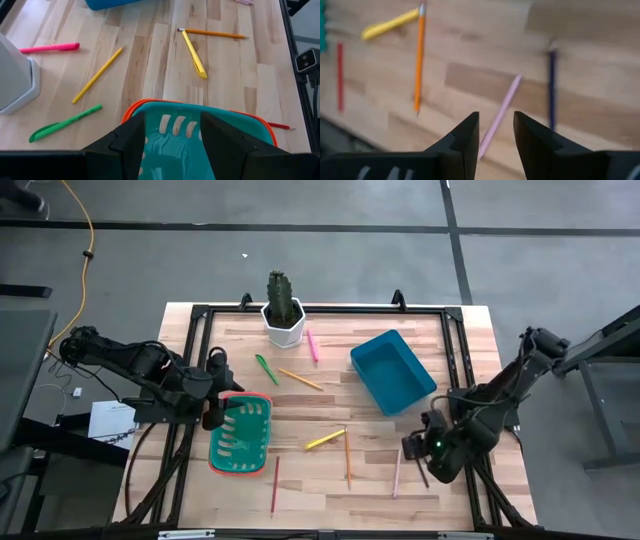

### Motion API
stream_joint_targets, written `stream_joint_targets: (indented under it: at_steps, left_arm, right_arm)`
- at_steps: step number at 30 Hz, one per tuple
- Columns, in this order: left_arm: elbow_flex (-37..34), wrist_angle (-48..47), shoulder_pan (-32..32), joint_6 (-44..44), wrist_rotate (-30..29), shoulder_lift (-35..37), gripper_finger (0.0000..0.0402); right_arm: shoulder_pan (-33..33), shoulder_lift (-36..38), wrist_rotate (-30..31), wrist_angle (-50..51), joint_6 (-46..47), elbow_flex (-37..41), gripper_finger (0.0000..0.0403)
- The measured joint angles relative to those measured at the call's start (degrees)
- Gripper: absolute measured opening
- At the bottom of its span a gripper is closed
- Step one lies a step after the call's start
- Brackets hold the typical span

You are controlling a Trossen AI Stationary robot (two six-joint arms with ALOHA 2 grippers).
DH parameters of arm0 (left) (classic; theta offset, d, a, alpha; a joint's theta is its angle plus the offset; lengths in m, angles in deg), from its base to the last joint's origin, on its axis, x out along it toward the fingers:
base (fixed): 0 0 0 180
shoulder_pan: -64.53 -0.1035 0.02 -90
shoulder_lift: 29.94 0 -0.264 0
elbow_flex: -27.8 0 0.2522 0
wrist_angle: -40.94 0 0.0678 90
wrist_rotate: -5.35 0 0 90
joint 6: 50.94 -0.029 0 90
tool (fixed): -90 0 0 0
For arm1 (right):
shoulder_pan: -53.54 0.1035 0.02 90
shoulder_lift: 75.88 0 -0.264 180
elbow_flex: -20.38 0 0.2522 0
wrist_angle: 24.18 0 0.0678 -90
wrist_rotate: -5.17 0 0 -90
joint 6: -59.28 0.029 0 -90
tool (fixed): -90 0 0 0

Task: Sort pens & pencils
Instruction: Put the dark blue pencil into the blue bin

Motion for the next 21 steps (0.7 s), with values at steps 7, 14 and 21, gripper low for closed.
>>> stream_joint_targets:
  at_steps: [7, 14, 21]
  left_arm:
    - [0.0, 0.0, 0.0, 0.0, 0.1, 0.0, 0.0175]
    - [0.0, -0.1, 0.0, 0.0, 0.0, 0.0, 0.0175]
    - [0.0, -0.4, 0.0, 0.0, -0.2, 0.0, 0.0175]
  right_arm:
    - [1.3, 0.6, -9.6, -9.0, 2.6, 8.1, 0.0113]
    - [0.7, 0.6, -14.5, -9.7, 4.7, 8.8, 0.0113]
    - [-1.3, 0.5, -17.3, -9.8, 3.5, 8.7, 0.0113]
